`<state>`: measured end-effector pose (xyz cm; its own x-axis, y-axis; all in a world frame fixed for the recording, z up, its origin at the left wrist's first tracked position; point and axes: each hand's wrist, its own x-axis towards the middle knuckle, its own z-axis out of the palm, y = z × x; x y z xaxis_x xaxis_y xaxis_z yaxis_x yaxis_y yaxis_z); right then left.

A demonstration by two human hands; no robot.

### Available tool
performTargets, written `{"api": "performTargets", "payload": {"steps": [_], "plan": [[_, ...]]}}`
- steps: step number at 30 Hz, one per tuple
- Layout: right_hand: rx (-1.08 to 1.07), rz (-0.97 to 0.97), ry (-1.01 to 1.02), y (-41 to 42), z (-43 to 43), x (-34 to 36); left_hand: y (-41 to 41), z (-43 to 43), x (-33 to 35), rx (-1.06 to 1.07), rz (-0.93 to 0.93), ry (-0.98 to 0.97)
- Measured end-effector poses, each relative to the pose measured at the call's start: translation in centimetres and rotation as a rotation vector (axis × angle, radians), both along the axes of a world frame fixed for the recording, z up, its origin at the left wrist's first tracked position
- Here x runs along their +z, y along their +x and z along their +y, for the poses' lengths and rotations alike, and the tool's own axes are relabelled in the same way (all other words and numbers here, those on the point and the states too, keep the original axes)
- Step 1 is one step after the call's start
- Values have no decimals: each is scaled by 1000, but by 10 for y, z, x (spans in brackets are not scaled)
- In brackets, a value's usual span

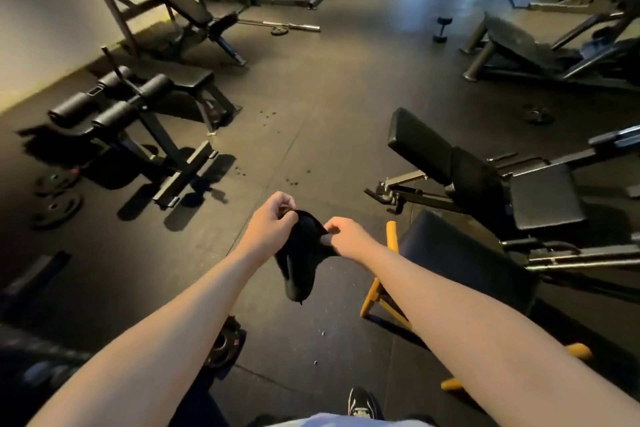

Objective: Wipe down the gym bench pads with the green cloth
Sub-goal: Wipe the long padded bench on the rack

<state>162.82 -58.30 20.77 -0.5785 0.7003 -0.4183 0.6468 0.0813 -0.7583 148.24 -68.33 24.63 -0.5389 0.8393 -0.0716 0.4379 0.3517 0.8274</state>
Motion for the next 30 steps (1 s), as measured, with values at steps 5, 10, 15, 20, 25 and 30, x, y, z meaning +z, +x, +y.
{"api": "performTargets", "payload": {"steps": [5,10,15,20,25,30], "plan": [[-38,-42,106,-51,42,-11,-44,22,-19,189,87,-59],[-152,17,-26,-121,81,-12,-93,49,-39,311,-37,-91],[-210,74,-379,-215,119,-7,-157,87,-57,325,-148,-76],[-285,85,-503,-318,140,-5,-234,120,-59,296,-204,-46],[-378,144,-559,-420,170,9,-322,152,-48,268,-243,-12],[-454,177,-562,-504,212,12,-399,188,-45,282,-206,-18]]}}
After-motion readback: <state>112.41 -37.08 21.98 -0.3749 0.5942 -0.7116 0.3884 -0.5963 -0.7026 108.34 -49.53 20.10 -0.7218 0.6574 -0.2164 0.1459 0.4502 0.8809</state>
